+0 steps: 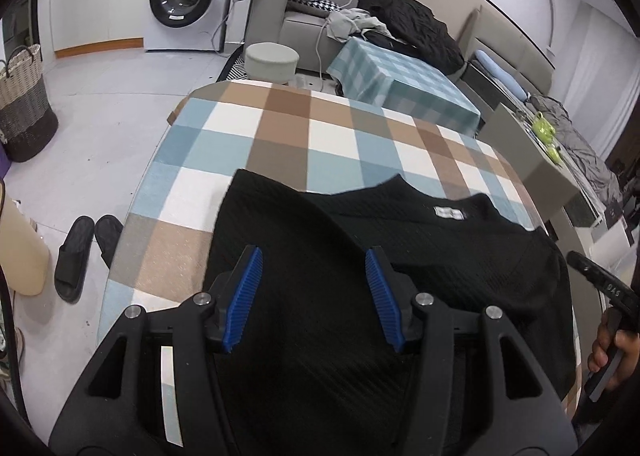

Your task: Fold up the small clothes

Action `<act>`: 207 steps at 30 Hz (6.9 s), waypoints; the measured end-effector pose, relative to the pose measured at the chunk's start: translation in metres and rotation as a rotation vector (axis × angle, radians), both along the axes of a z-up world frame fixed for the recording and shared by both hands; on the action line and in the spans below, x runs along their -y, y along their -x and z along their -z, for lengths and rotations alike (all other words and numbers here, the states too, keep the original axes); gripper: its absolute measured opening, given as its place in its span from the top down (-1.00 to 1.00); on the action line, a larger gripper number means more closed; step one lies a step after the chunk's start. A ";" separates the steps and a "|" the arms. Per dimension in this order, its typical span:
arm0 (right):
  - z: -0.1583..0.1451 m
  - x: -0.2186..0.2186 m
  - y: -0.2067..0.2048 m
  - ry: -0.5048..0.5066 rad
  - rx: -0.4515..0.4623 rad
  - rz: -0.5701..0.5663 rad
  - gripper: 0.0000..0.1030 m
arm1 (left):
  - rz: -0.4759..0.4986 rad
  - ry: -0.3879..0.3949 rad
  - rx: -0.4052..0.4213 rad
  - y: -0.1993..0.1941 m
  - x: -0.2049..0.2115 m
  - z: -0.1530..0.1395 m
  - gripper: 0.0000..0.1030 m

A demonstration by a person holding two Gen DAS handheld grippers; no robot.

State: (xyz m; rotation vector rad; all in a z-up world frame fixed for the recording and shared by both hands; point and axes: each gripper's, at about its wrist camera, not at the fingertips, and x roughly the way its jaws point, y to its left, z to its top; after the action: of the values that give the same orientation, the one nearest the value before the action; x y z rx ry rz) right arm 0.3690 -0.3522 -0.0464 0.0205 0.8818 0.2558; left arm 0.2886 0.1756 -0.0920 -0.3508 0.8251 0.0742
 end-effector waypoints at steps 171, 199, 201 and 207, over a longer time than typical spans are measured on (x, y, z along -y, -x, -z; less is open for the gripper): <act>0.028 0.124 0.137 -0.122 -0.006 0.009 -0.15 | -0.090 -0.107 -0.060 0.091 -0.009 0.001 0.10; 0.032 0.110 0.132 -0.102 -0.034 0.018 -0.16 | 0.028 -0.151 -0.010 0.009 0.005 0.034 0.75; 0.032 0.115 0.133 -0.102 -0.034 0.032 -0.16 | -0.002 -0.155 -0.009 0.010 0.000 0.032 0.76; 0.033 0.124 0.137 -0.108 -0.035 0.074 -0.16 | -0.091 -0.148 -0.041 0.008 -0.025 0.039 0.95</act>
State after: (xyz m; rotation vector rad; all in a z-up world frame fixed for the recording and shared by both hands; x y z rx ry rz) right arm 0.2316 -0.4765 -0.0794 0.1578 0.8999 0.2341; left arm 0.2802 0.2010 -0.1312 -0.2481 0.8389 0.2267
